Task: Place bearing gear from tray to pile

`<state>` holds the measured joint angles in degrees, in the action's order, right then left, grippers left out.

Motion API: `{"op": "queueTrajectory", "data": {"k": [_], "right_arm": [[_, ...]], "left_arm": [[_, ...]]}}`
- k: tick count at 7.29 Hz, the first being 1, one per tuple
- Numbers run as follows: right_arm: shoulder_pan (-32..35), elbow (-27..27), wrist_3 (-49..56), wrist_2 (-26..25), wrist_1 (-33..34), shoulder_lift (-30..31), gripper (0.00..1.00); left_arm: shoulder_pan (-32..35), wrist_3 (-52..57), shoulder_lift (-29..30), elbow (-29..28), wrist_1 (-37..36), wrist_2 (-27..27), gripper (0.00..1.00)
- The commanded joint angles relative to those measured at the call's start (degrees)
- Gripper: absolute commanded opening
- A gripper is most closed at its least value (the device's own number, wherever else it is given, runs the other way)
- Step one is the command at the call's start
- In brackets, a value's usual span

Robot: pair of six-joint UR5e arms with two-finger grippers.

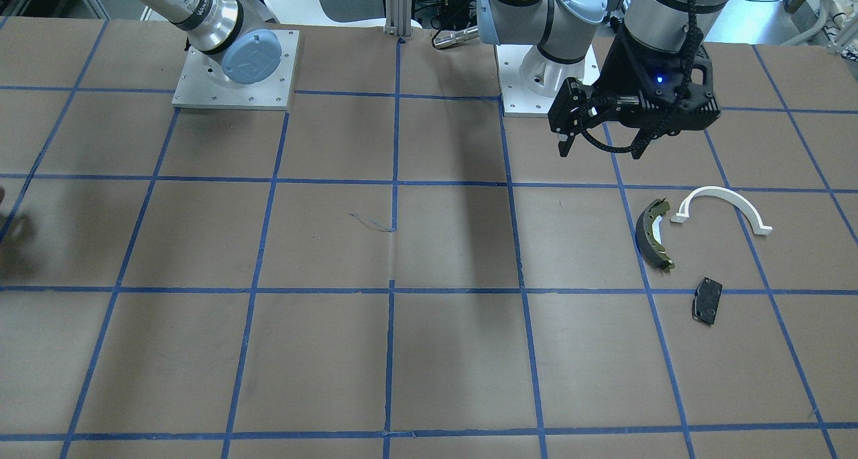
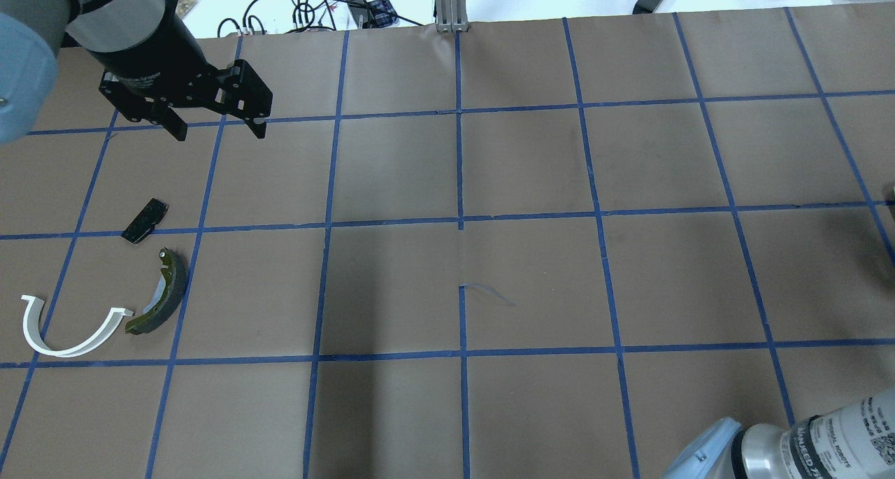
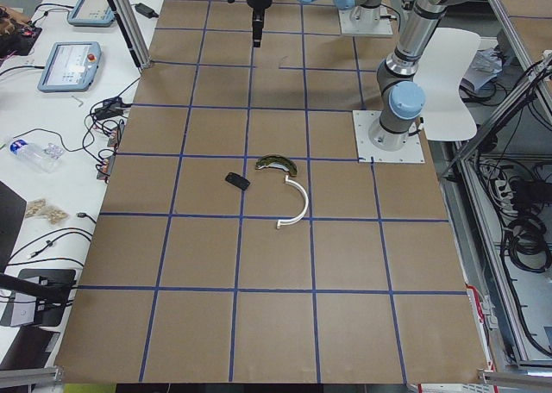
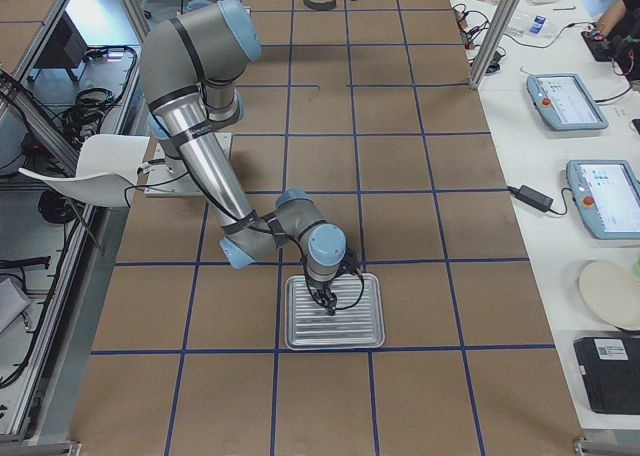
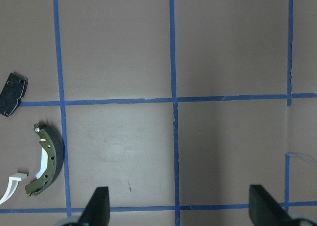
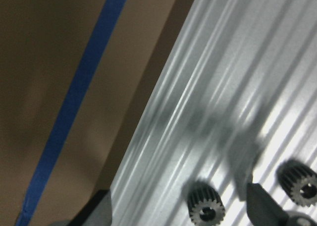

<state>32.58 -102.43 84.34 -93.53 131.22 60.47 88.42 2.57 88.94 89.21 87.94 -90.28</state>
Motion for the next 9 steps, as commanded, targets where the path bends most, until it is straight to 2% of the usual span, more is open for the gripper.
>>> {"op": "queueTrajectory", "data": {"k": [1,3,6,7,8,9], "right_arm": [[-0.2,-0.2,-0.1,0.0,0.4,1.7,0.96],[-0.2,-0.1,0.1,-0.1,0.4,2.1,0.93],[-1.0,-0.2,1.9,0.5,0.9,0.6,0.75],[-1.0,-0.3,2.3,0.4,0.9,0.5,0.46],[-1.0,-0.2,2.4,0.3,0.9,0.5,0.21],[-1.0,-0.2,2.3,0.2,0.9,0.6,0.00]], "left_arm": [[0.0,0.1,0.0,0.0,0.0,-0.1,1.00],[0.0,0.3,-0.1,0.0,0.0,-0.1,1.00],[0.0,0.3,-0.1,0.0,0.0,-0.1,1.00],[0.0,0.3,-0.1,0.0,0.0,-0.1,1.00],[0.0,0.3,-0.1,0.0,0.0,-0.1,1.00],[0.0,0.3,-0.1,0.0,0.0,-0.1,1.00]]}}
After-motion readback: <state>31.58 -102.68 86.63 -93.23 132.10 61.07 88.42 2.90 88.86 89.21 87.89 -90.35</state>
